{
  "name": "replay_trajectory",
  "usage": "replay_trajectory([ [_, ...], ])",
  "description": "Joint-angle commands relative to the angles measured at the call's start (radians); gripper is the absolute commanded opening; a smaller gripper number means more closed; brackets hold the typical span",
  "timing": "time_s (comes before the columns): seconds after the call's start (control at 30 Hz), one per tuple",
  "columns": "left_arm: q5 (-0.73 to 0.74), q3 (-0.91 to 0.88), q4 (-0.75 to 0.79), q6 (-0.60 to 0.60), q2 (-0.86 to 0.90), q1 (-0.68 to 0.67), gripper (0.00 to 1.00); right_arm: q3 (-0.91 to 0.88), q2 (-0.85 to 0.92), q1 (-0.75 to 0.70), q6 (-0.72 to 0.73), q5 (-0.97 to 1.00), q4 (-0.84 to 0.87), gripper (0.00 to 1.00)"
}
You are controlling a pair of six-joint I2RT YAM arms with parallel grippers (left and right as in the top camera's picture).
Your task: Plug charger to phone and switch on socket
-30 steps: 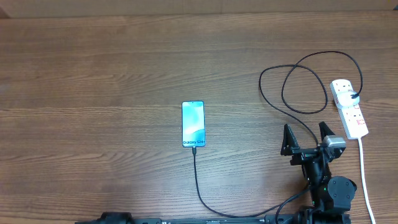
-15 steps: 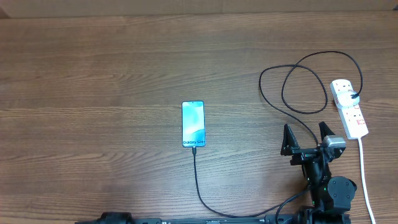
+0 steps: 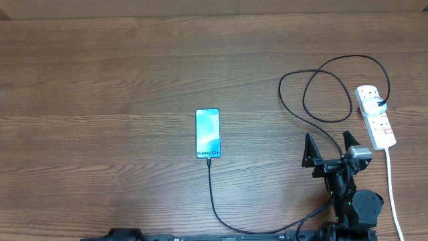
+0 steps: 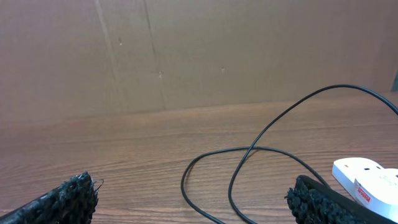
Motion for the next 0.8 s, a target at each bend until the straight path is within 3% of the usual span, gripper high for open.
replay_trajectory([
  [0.0, -0.013, -0.014, -0.002, -0.013, -0.011, 0.009, 1.0, -0.011, -0.008, 0.007, 0.003, 0.006, 0.003, 1.0],
  [0.33, -0.013, -0.1, -0.002, -0.013, -0.011, 0.003, 1.0, -0.011, -0.008, 0.007, 0.003, 0.006, 0.003, 1.0],
  [0.5, 0.027, -0.122, 0.035, 0.044, -0.011, 0.004, 1.0, -0.011, -0.008, 0.007, 0.003, 0.007, 0.003, 1.0],
  [0.63, 0.089, -0.235, 0.135, 0.256, -0.011, -0.042, 1.0, -0.011, -0.008, 0.007, 0.003, 0.006, 0.003, 1.0],
  [0.77, 0.174, -0.39, 0.349, 0.496, -0.011, -0.097, 1.0, -0.011, -0.008, 0.007, 0.003, 0.006, 0.003, 1.0],
])
